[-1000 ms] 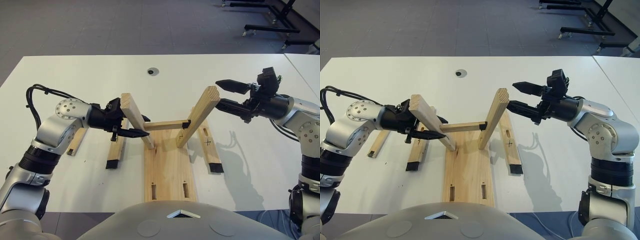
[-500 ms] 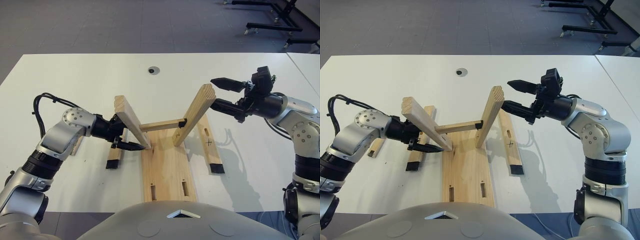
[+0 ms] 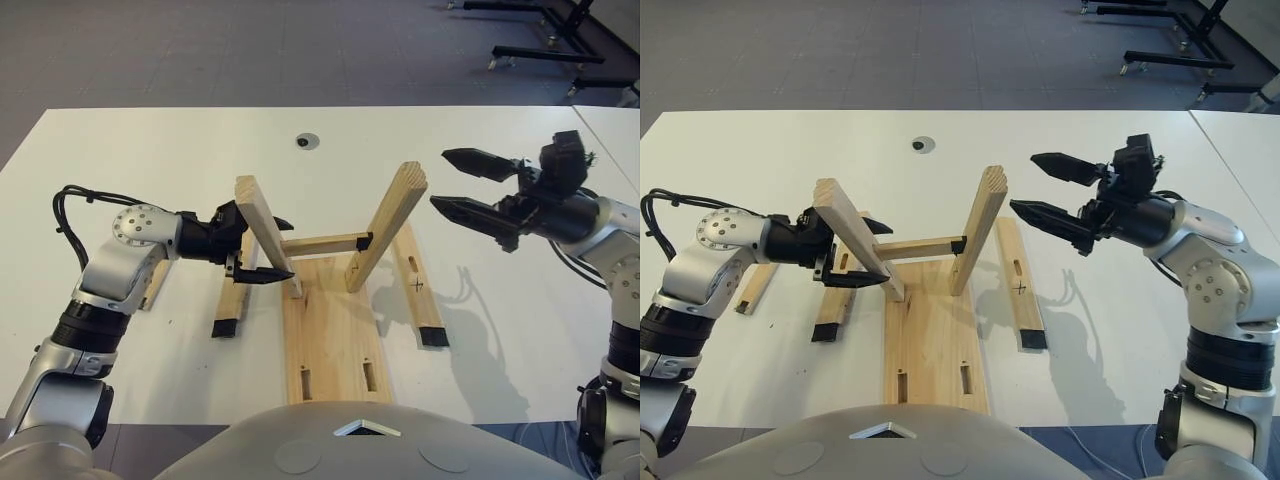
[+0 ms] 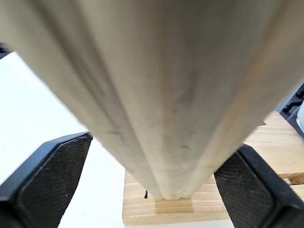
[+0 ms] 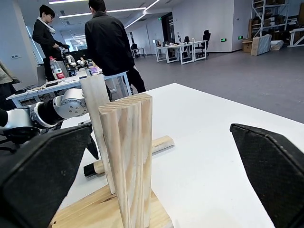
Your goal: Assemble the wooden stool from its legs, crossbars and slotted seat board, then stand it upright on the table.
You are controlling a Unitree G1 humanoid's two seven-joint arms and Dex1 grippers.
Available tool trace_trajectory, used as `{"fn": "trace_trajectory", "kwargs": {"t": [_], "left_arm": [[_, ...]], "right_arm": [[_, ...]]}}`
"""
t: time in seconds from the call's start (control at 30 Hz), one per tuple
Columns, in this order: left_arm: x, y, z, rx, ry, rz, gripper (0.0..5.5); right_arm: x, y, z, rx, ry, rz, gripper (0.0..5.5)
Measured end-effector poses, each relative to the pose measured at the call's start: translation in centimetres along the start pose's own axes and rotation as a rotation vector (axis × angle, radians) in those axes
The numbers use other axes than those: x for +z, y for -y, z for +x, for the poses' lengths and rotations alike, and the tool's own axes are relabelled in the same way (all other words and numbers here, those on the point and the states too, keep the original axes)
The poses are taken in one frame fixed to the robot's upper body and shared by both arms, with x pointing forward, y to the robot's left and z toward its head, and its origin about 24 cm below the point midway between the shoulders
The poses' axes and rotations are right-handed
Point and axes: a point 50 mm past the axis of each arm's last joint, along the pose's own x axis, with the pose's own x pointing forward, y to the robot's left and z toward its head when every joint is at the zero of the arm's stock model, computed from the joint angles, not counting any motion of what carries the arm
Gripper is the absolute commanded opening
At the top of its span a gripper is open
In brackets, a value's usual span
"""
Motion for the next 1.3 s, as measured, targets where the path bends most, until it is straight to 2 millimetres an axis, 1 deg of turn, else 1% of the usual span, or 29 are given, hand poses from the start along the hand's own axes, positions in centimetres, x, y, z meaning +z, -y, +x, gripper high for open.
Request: {"fn": "trace_trajectory", "kwargs": {"t": [0.07, 0.17, 0.33, 0.47, 0.53, 0.57, 0.63, 0.67, 0.73, 0.8, 0.87, 0.9, 1.0, 1.03, 1.07, 1.1, 1.17, 1.2, 1.27, 1.3], "left_arm": [[-0.4, 0.2, -0.3, 0.012, 0.003, -0.015, 4.31], [-0.4, 0.3, -0.7, 0.030, 0.006, -0.016, 4.31], [-0.2, 0.2, -2.1, 0.088, 0.015, -0.001, 4.31], [0.2, 0.1, -4.2, 0.191, 0.046, 0.042, 4.31], [0.1, 0.5, -5.3, 0.240, 0.074, 0.028, 4.31], [0.1, 0.7, -6.3, 0.272, 0.075, 0.022, 4.31], [0.4, 1.2, -7.6, 0.296, 0.089, 0.015, 4.31], [0.8, 1.4, -7.9, 0.301, 0.111, 0.009, 4.31], [2.2, 1.6, -8.8, 0.327, 0.192, 0.018, 4.31], [4.1, 1.0, -10.1, 0.444, 0.315, 0.067, 4.31], [7.3, 0.2, -11.0, 0.572, 0.481, 0.173, 4.31], [8.6, -0.3, -10.9, 0.629, 0.570, 0.202, 4.31], [10.8, -1.6, -9.9, 0.767, 0.728, 0.184, 4.31], [11.3, -1.7, -9.6, 0.785, 0.746, 0.176, 4.31], [12.3, -1.7, -8.7, 0.786, 0.794, 0.157, 4.31], [13.0, -1.5, -8.1, 0.778, 0.838, 0.133, 4.31], [14.5, -1.2, -7.4, 0.756, 0.914, 0.086, 4.31], [15.3, -1.0, -6.7, 0.728, 0.950, 0.056, 4.31], [17.1, -0.4, -5.0, 0.633, 0.999, -0.002, 4.31], [17.7, -0.1, -4.7, 0.602, 1.010, -0.020, 4.31]], "right_arm": [[0.0, -0.1, -0.7, -0.014, 0.000, 0.006, 5.36], [0.5, -0.1, -1.5, -0.029, 0.007, -0.007, 5.36], [1.3, -0.2, -2.1, -0.035, 0.050, -0.025, 5.36], [3.2, -0.5, -2.8, -0.043, 0.169, -0.058, 5.36], [4.1, -0.8, -3.1, -0.040, 0.257, -0.057, 5.36], [4.5, -1.0, -3.3, -0.041, 0.297, -0.057, 5.36], [5.0, -1.3, -3.6, -0.046, 0.359, -0.053, 5.36], [5.1, -1.3, -3.6, -0.054, 0.369, -0.054, 5.36], [5.4, -1.3, -3.3, -0.079, 0.404, -0.071, 5.36], [5.5, -1.1, -2.7, -0.108, 0.442, -0.081, 5.36], [5.4, -1.1, -1.1, -0.167, 0.463, -0.108, 5.36], [5.6, -1.1, -0.1, -0.208, 0.477, -0.124, 5.36], [7.0, -1.4, 2.9, -0.306, 0.519, -0.182, 5.36], [7.4, -1.6, 3.6, -0.321, 0.533, -0.187, 5.36], [8.4, -2.0, 4.9, -0.340, 0.570, -0.190, 5.36], [9.2, -2.5, 5.6, -0.339, 0.600, -0.200, 5.36], [10.3, -3.5, 6.3, -0.322, 0.639, -0.214, 5.36], [10.7, -3.9, 6.6, -0.312, 0.649, -0.223, 5.36], [10.8, -4.3, 7.0, -0.306, 0.650, -0.229, 5.36], [10.8, -4.3, 7.1, -0.307, 0.647, -0.229, 5.36]]}}
